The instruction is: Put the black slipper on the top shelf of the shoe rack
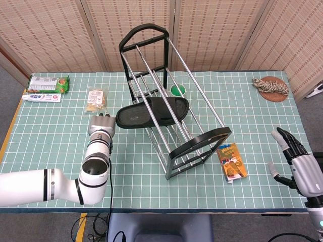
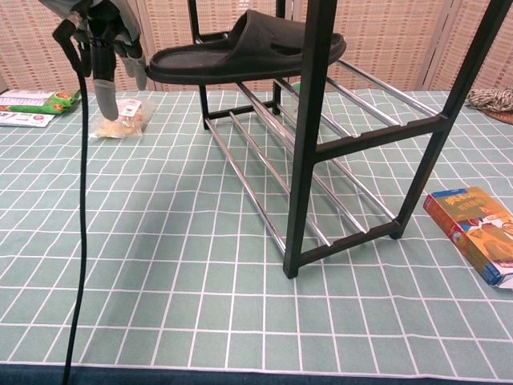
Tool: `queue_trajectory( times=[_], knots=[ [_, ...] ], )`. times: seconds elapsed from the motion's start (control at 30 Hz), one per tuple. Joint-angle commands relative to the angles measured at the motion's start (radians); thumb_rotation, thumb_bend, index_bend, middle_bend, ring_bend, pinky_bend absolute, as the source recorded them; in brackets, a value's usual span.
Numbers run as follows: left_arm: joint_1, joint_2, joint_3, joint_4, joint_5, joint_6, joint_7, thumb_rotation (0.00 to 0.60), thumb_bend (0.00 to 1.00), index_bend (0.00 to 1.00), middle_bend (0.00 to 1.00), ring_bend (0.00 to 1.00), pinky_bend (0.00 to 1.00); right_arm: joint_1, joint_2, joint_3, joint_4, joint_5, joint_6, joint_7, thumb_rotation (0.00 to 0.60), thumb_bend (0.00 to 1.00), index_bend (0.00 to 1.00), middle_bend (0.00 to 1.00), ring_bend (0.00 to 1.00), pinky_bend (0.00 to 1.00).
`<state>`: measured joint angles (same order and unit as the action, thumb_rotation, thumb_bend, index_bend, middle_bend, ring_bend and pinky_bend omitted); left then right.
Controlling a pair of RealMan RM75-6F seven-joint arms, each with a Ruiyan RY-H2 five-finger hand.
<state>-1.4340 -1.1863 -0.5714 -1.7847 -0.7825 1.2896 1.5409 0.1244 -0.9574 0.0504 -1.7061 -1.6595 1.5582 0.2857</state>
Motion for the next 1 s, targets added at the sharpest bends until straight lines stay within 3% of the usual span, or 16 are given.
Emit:
queue_trajectory(
  times=[0.03, 1.0],
  knots=[
    [-0.008, -0.018, -0.009, 0.017, 0.002, 0.005, 0.015, 0.600, 0.17, 0.14, 0.05, 0.00, 0.17, 0.000, 0.001, 0.000, 0.001, 0.001, -0.001, 0.003, 0.600, 0.45, 0.00, 0.00, 0.00, 0.12],
    [-0.026, -0.107, -0.097, 0.049, 0.033, 0.080, 0.081, 0.600, 0.17, 0.14, 0.05, 0.00, 0.17, -0.002, 0.007, 0.000, 0.000, 0.007, -0.005, 0.001, 0.600, 0.45, 0.00, 0.00, 0.00, 0.12]
  ],
)
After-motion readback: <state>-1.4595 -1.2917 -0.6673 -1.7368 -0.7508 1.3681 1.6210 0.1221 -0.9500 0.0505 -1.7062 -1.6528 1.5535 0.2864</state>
